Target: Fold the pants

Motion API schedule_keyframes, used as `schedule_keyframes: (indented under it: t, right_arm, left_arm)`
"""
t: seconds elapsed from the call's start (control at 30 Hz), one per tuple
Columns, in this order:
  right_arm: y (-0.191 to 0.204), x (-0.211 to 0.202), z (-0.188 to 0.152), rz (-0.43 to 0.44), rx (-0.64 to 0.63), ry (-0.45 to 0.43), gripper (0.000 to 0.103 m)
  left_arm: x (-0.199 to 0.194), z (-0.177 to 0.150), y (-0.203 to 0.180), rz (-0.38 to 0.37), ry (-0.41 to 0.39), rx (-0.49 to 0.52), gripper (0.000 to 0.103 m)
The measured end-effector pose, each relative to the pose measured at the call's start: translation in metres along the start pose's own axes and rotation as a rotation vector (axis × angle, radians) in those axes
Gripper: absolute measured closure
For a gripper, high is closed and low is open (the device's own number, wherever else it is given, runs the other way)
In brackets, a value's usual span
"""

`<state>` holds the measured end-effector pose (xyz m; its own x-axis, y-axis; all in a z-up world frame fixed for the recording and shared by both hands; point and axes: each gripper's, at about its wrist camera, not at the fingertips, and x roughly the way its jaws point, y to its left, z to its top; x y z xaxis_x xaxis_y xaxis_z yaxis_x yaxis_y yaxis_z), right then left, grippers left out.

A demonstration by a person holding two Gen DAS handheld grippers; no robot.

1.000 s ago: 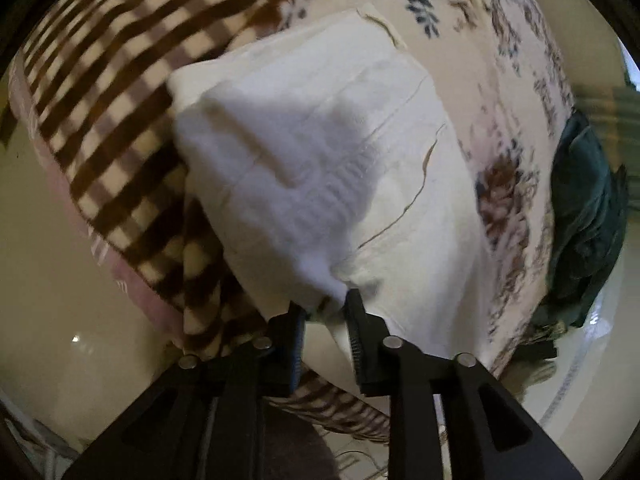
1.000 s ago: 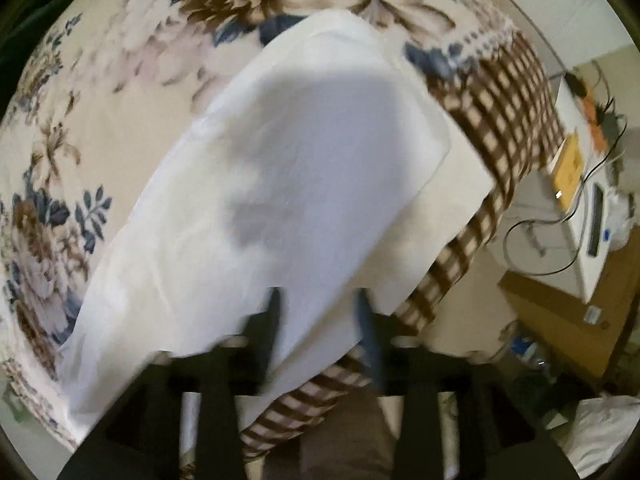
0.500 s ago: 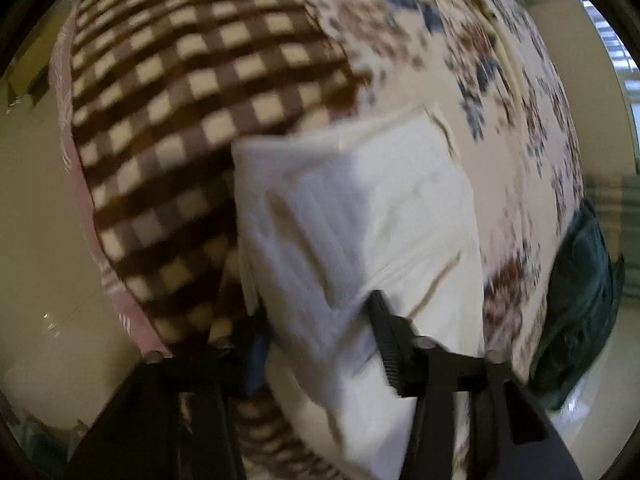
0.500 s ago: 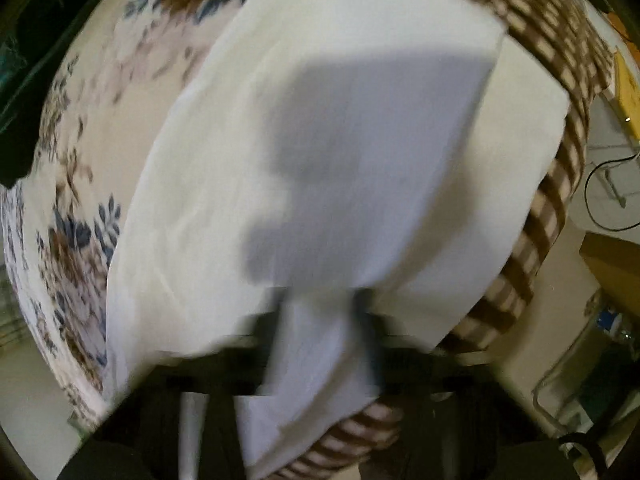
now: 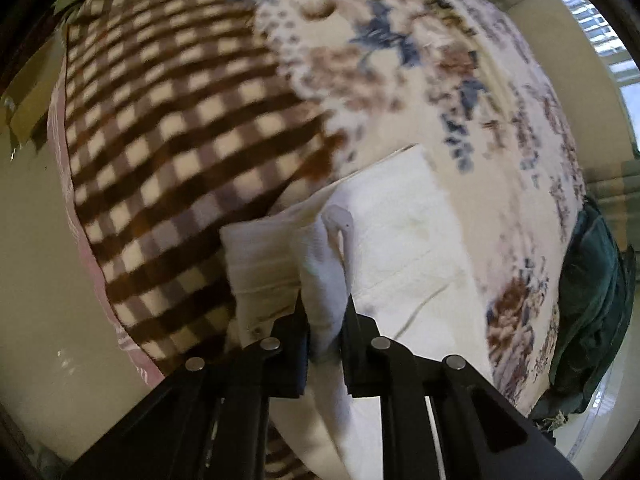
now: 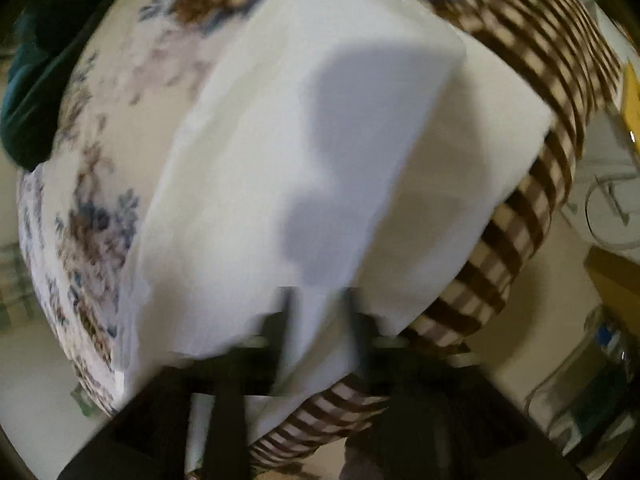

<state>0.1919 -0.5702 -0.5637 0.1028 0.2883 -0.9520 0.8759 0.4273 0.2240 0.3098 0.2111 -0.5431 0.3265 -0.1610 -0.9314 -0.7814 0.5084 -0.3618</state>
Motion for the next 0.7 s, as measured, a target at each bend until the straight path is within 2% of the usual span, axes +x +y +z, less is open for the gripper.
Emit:
schedule_keyframes:
  t: [0.17,0.2,0.23,0.4,0.47,0.53,0.6,0.63,0.7]
  right_arm:
    - [-0.019,0.009,0.016,-0.029,0.112,-0.077,0.051]
    - [-0.019,0.010,0.019,-0.033,0.114,-0.108,0.080]
    - [-0.018,0.007,0.021,-0.026,0.101,-0.155,0.099]
    - [-0.007,-0.031,0.004,-0.061,-0.023,-0.263,0.099]
    - [-0.019,-0.035,0.001,-0.090,-0.047,-0.241,0.099]
    - [-0.030,-0.019,0.007,-0.097,-0.055,-0.173,0.098]
    - [-0.039,0.007,0.016,-0.071,-0.023,-0.046,0.088]
    - [-0.046,0.011,0.020,-0.040,-0.001,-0.029,0.086]
    - [-0.058,0.003,0.025,-0.003,0.032,-0.056,0.068]
  left_arm:
    - [0.004,-0.005,0.003,0.007,-0.006,0.000,0.092]
    - [0.004,-0.005,0.002,0.009,-0.008,-0.002,0.092]
    - [0.004,-0.005,0.003,0.010,-0.007,0.001,0.092]
    - [0.000,-0.005,-0.001,0.025,-0.013,0.041,0.092]
    - [0.000,-0.006,-0.001,0.032,-0.015,0.053,0.092]
    - [0.002,-0.007,0.000,0.033,-0.013,0.057,0.092]
    - [0.004,-0.005,0.003,0.038,0.000,0.035,0.088]
    - [0.004,-0.006,0.004,0.037,0.008,0.026,0.087]
    - [0.000,-0.008,0.002,0.051,0.019,0.040,0.083]
